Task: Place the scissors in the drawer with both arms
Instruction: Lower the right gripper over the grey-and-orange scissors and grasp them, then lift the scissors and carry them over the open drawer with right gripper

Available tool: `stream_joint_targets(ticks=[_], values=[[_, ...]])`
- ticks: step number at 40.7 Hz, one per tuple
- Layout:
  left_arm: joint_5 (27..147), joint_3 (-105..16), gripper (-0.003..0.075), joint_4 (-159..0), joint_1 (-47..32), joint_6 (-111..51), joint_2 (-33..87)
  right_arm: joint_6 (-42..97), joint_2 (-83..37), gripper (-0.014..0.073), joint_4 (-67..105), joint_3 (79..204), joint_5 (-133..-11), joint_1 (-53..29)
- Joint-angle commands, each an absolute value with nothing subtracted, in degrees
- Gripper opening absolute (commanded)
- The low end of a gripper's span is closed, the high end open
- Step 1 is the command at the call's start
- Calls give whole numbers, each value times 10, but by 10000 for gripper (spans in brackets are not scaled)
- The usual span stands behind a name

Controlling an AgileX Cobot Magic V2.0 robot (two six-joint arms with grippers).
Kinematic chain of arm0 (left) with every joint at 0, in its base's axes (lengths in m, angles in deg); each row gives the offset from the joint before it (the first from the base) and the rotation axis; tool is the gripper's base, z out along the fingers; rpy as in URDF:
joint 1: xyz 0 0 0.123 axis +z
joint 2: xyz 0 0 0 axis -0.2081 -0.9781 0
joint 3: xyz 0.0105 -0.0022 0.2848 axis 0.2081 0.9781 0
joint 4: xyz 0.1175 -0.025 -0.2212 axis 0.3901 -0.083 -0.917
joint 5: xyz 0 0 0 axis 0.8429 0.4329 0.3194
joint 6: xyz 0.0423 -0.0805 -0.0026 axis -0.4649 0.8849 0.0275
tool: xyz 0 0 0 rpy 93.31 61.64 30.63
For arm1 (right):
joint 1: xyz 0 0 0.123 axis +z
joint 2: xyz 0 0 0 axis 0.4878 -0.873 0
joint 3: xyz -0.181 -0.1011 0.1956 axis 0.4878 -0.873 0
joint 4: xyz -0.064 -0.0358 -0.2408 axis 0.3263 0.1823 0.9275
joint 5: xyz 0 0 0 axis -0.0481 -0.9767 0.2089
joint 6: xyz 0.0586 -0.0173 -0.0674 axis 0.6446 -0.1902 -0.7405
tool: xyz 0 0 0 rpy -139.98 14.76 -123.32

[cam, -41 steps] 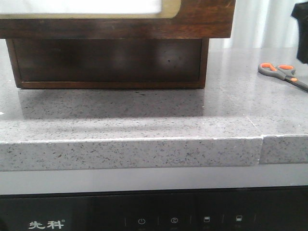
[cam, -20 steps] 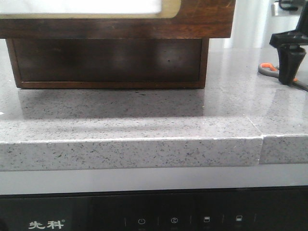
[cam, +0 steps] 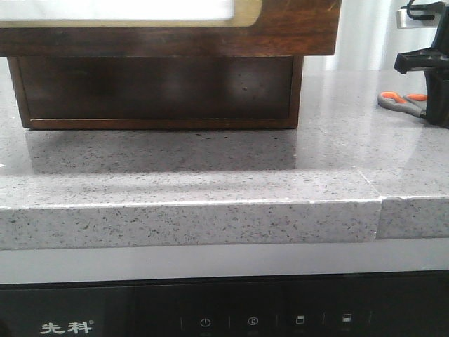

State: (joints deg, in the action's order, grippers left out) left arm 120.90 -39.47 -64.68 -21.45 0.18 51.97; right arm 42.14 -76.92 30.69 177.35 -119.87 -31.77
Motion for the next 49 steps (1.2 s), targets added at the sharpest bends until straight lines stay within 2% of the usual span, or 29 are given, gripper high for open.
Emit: stream_joint_targets(ticks=[1, 9, 25, 35, 43, 49], values=[[1164, -414, 545, -660, -218, 9, 516, 415, -739, 57, 296, 1790, -1202, -318], [1164, -414, 545, -660, -218, 9, 516, 415, -698, 57, 294, 1790, -1214, -318], [1161, -414, 545, -660, -218, 9, 516, 414, -518, 57, 285, 1790, -1197, -318], [1161, -414, 545, -659, -218, 9, 516, 339, -443, 57, 172, 1819, -1214, -317], [1161, -414, 545, -659, -218, 9, 516, 287, -440, 57, 121, 1885, -1242, -271], [1161, -414, 545, -659, -218, 9, 516, 255, -440, 59, 120, 1906, -1233, -187]])
